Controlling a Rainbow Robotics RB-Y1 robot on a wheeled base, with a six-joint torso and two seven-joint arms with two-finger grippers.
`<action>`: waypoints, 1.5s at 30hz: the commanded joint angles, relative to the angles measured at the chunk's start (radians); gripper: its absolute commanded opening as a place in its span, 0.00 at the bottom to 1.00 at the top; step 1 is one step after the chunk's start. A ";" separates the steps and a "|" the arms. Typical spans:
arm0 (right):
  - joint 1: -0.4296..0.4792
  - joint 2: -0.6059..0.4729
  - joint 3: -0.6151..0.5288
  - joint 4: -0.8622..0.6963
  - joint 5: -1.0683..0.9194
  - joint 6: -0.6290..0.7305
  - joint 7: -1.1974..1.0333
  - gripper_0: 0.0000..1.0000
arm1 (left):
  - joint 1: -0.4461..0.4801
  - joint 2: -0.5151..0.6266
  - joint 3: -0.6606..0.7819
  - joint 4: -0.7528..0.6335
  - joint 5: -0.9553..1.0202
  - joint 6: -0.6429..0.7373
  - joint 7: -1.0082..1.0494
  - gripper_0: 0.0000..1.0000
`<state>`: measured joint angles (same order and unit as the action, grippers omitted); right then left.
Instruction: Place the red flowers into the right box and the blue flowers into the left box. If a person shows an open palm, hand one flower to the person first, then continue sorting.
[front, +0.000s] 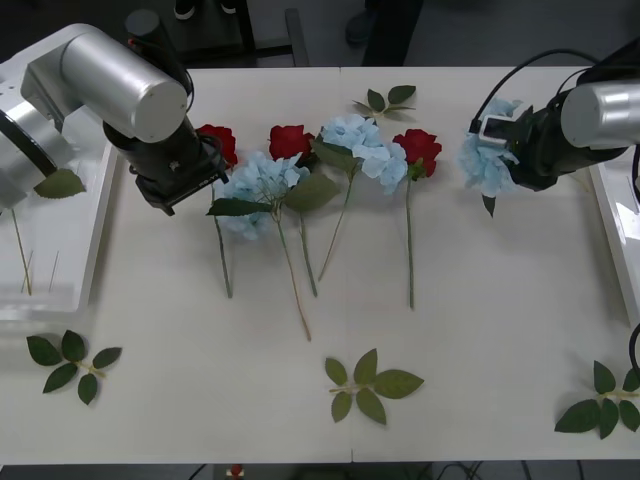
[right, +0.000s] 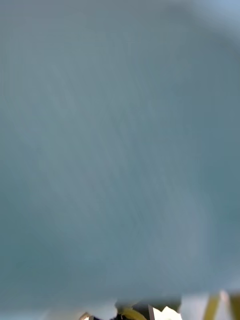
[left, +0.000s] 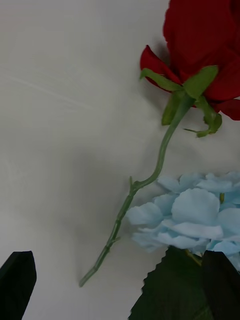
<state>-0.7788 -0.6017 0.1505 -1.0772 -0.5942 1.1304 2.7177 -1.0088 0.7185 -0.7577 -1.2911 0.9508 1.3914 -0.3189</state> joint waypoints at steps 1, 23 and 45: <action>0.050 -0.027 -0.131 -0.181 -0.006 0.101 -0.012 0.00 | -0.076 -0.027 -0.061 0.084 -0.020 -0.071 0.043 0.95; 0.358 0.148 -0.470 -0.856 -0.592 0.345 -0.544 0.00 | -0.079 -0.025 -0.081 0.144 -0.030 -0.137 0.032 0.95; 0.446 0.269 -0.413 -0.925 -0.697 0.163 -0.852 0.00 | -0.079 0.070 -0.080 0.029 0.051 -0.066 -0.020 0.95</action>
<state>-0.3220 -0.3253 -0.2486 -1.9587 -1.2893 1.2945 1.8935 -1.0613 0.7553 -0.8619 -1.2358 0.9893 1.3208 -0.3138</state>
